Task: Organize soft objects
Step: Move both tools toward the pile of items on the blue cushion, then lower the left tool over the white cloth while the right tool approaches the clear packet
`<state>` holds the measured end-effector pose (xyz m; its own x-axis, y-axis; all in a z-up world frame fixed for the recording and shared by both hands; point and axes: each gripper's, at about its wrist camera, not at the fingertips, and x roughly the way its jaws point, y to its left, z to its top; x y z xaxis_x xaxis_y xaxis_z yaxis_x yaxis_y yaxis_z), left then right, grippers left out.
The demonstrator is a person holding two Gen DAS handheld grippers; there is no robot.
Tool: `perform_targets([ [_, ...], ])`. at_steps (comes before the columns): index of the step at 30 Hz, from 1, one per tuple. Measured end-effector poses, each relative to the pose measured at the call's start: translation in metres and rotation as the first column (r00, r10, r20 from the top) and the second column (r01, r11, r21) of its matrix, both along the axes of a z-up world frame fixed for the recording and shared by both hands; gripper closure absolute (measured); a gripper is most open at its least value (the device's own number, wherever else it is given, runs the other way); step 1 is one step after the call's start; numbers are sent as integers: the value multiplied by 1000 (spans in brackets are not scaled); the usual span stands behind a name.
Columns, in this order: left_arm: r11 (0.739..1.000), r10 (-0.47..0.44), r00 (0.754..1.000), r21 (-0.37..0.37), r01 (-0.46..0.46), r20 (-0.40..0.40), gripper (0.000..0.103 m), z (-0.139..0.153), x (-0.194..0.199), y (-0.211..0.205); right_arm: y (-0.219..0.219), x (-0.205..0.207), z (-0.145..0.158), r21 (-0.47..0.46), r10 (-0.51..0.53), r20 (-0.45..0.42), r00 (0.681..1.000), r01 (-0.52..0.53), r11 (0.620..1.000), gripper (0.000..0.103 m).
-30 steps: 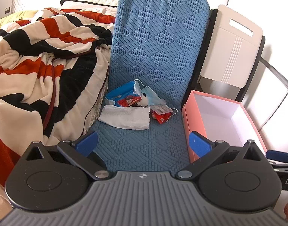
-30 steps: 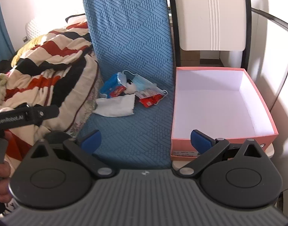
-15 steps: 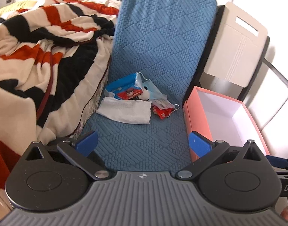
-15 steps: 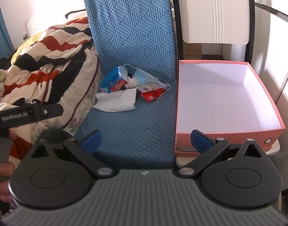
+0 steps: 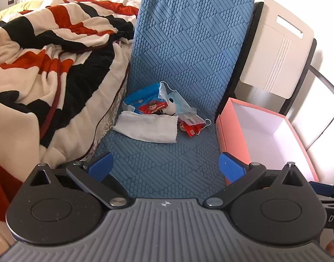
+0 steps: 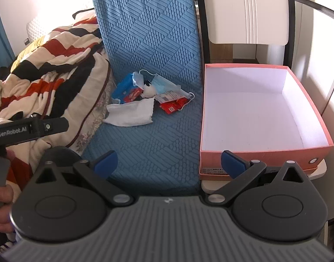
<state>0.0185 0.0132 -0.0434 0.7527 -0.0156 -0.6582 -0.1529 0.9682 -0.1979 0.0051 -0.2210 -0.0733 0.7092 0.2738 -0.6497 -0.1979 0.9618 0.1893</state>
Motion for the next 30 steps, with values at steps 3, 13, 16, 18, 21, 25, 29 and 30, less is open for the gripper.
perform_targets([
  [3,1000,-6,1000,4,6,-17,0,-5,7,1,2,5,-2,2,-6,-10,1000,6,1000,0],
  [13,999,-2,1000,-49,1,-19,0,-24,35,9,4,25,-16,5,-23,-30,999,24,1000,0],
  [16,998,-21,999,-55,20,-29,0,-36,52,9,7,38,-31,-2,-29,-52,998,29,1000,0],
  [18,998,-33,999,-48,32,-29,0,-43,60,9,9,47,-41,0,-25,-61,998,25,1000,0],
  [21,998,-25,999,-56,23,-47,0,-58,74,13,12,60,-50,-14,-24,-61,998,23,1000,0],
  [25,999,-18,998,-53,15,-60,0,-74,93,18,14,79,-58,-8,-15,-50,999,14,1000,0],
  [29,998,-2,998,-55,-2,-66,0,-84,115,23,16,102,-65,-20,-20,-35,999,20,1000,0],
  [30,998,-2,998,-55,-2,-64,0,-85,120,24,15,106,-66,-18,-22,-34,999,21,1000,0],
])
